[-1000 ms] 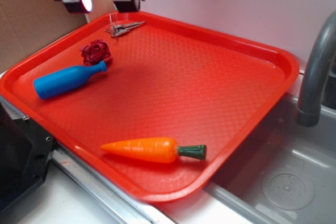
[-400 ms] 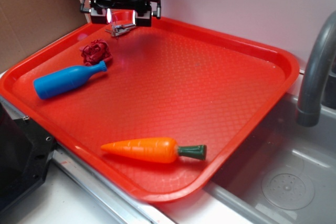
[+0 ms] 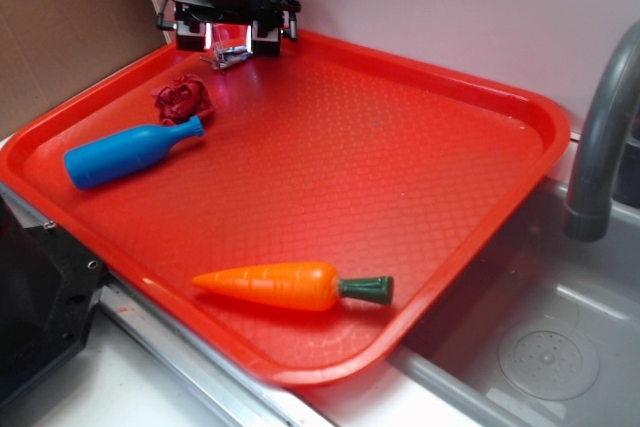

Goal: Grab the silver keys.

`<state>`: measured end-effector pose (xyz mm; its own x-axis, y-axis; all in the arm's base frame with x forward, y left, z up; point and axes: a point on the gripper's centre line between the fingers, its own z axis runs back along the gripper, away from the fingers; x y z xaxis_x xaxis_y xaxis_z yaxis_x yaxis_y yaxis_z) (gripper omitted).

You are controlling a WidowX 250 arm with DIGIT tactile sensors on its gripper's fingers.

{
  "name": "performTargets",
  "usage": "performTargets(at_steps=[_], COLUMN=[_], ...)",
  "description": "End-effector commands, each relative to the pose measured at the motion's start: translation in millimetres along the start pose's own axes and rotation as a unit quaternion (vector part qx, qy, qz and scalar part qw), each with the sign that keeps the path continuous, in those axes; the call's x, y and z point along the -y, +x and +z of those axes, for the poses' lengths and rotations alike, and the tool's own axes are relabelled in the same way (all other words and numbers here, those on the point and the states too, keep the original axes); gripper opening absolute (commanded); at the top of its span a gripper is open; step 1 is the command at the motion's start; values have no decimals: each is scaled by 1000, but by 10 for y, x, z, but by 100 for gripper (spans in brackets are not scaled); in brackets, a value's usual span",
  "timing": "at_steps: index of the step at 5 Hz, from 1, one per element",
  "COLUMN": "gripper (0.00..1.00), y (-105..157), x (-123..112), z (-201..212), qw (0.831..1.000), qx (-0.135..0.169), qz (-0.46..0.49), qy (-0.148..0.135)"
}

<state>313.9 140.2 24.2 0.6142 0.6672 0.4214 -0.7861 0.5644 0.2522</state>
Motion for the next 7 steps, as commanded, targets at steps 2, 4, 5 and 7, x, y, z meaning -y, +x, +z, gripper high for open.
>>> performTargets(at_steps=[2, 4, 5, 7], gripper=[0, 0, 0, 0], y=[114, 108, -106, -649], x=[-182, -135, -114, -245], z=[314, 1016, 1489, 2261], qw=[999, 995, 981, 922], qx=[-8, -55, -95, -156], qz=[38, 5, -86, -271], qy=[-16, -81, -145, -227])
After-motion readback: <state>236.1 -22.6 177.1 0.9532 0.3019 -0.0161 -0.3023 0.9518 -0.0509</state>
